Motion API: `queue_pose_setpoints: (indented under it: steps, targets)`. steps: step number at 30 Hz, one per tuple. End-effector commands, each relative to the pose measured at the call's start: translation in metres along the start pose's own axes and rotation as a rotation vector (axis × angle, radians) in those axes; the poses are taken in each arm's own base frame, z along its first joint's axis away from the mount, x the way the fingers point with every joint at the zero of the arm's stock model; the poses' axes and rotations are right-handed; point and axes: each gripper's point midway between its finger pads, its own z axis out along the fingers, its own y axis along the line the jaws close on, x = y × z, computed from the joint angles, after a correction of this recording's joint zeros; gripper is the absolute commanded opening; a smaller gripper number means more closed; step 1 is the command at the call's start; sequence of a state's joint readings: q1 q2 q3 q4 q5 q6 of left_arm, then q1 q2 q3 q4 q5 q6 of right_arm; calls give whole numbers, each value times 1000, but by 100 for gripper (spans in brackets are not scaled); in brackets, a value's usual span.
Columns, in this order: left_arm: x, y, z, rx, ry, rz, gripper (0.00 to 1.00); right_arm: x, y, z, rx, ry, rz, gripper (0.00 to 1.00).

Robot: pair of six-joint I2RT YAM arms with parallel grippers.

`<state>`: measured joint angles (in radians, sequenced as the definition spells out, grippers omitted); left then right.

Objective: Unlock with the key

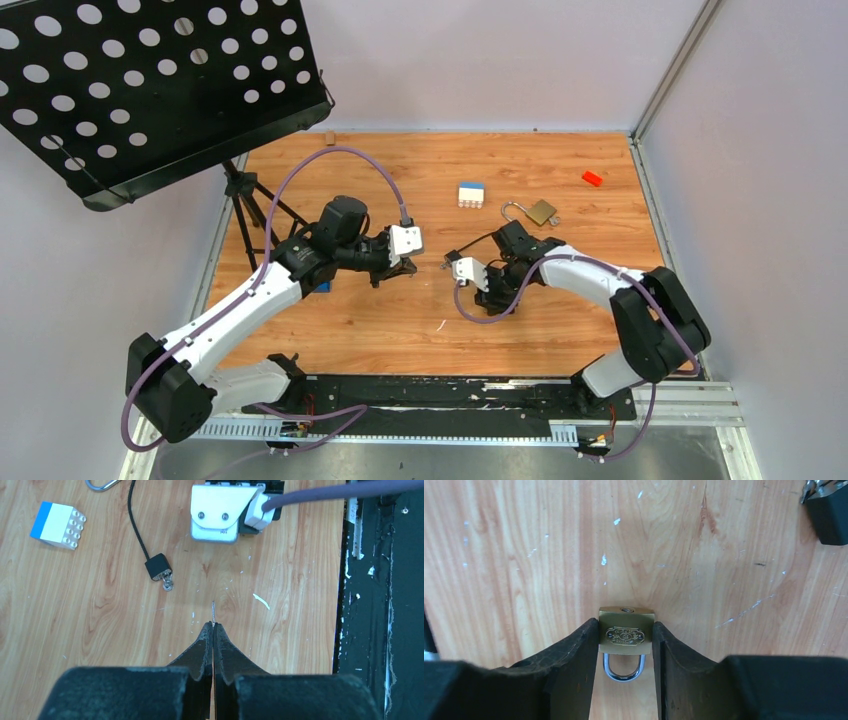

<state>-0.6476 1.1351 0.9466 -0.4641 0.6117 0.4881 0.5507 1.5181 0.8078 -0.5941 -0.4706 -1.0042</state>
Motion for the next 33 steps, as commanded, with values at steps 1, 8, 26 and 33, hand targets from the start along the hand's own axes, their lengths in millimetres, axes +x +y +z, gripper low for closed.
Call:
queue_pose_setpoints:
  steps: [1,8,26,33]
  targets:
    - [-12,-2,-4,12,-33,42,0,-57,-5,-38,19,-189,-72,0]
    - [-23,-11,-4,84,-58,39,0,-124,7,-83,-14,-452,-184,0]
    - [-62,-59,4,153,92,336,0,-180,53,-120,-371,-730,-233,0]
    - [-63,-58,7,52,179,478,0,-178,61,-120,-360,-740,-236,0]
